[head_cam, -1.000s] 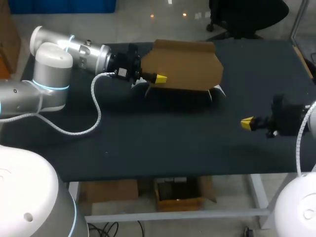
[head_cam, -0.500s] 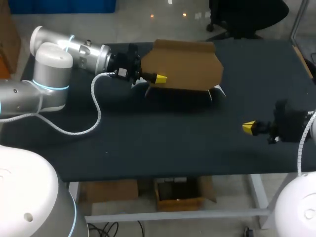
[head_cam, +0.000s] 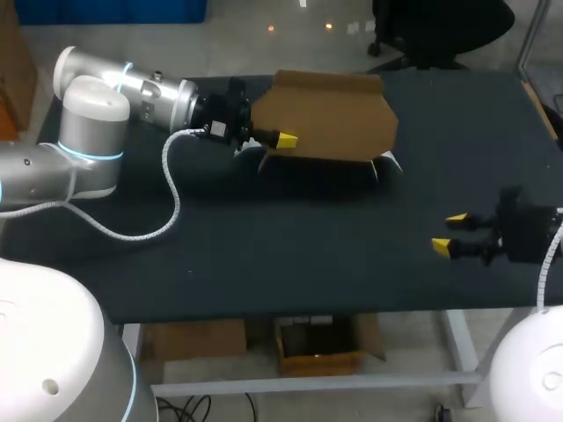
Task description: Assemble the packaging by folding the flat box into shape, placing the metal phone stand inside, and closing the box properly
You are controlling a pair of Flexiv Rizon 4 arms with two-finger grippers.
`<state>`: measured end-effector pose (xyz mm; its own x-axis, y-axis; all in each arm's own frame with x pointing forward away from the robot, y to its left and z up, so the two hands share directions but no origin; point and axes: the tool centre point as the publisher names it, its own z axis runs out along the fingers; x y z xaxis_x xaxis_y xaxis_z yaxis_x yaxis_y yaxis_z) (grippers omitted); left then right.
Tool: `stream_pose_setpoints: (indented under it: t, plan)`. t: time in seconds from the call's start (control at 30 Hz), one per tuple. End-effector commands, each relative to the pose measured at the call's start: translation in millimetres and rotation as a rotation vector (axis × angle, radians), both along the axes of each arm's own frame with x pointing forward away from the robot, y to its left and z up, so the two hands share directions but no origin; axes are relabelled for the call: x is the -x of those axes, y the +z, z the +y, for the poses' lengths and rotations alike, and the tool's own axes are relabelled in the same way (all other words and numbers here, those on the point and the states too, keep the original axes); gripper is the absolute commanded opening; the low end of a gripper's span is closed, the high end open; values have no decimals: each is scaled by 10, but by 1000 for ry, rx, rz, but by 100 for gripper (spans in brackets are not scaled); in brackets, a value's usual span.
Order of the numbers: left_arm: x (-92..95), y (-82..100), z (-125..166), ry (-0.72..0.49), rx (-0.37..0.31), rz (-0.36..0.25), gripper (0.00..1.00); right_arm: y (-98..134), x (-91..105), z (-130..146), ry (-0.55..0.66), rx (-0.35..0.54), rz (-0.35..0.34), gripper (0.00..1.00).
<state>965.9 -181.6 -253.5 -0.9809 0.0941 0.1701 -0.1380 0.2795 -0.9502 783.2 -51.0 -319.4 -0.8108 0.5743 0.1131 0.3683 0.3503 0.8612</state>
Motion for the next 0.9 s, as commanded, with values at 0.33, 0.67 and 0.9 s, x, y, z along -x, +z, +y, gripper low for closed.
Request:
stream_pose_setpoints:
  t: [0.33,0.67,0.9]
  plan:
    - [24,67,-10,12,-12,-23,0,13,15,-4,-10,-5,-10,100]
    - [129,305,-24,39,-38,-72,0,13,15,-4,-10,-5,-10,100]
    - [205,442,8,56,-24,-103,0,13,15,-4,-10,-5,-10,100]
